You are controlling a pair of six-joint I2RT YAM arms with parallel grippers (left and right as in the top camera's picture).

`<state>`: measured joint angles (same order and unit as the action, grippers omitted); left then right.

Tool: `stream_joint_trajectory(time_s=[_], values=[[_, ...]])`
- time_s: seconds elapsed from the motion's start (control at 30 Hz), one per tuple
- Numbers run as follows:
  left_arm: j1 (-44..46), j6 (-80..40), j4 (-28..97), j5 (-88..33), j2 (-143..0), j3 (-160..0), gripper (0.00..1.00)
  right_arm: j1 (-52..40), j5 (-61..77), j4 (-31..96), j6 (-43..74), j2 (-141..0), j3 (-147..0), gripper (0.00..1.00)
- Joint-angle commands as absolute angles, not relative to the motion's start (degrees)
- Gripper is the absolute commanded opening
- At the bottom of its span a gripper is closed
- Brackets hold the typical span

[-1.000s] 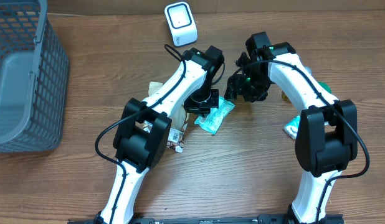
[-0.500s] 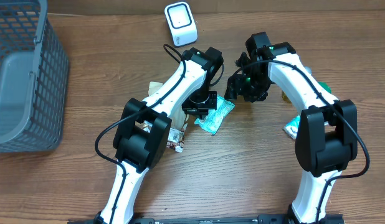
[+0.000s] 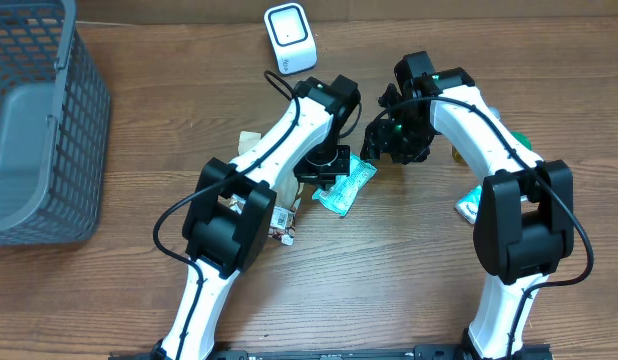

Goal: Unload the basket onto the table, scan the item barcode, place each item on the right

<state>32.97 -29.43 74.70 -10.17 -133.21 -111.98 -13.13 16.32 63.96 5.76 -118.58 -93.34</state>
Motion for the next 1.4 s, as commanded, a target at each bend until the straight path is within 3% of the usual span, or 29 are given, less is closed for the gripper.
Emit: stream_joint_trajectory(time_s=[0.0, 1.3, 1.37], values=[[34.20, -28.34, 74.00, -8.51, -133.73, -111.68, 0.04, -13.10, 16.84, 63.75, 5.54, -119.00, -92.95, 0.69], [34.11, -30.89, 68.25, -5.78, -133.75, -103.55, 0.04, -13.15, 17.82, 63.66, 5.93, -119.02, -92.95, 0.69], [34.11, -30.89, 68.03, -5.78, -133.75, -103.55, 0.04, -13.15, 19.33, 63.66, 5.93, -119.09, -92.86, 0.64]])
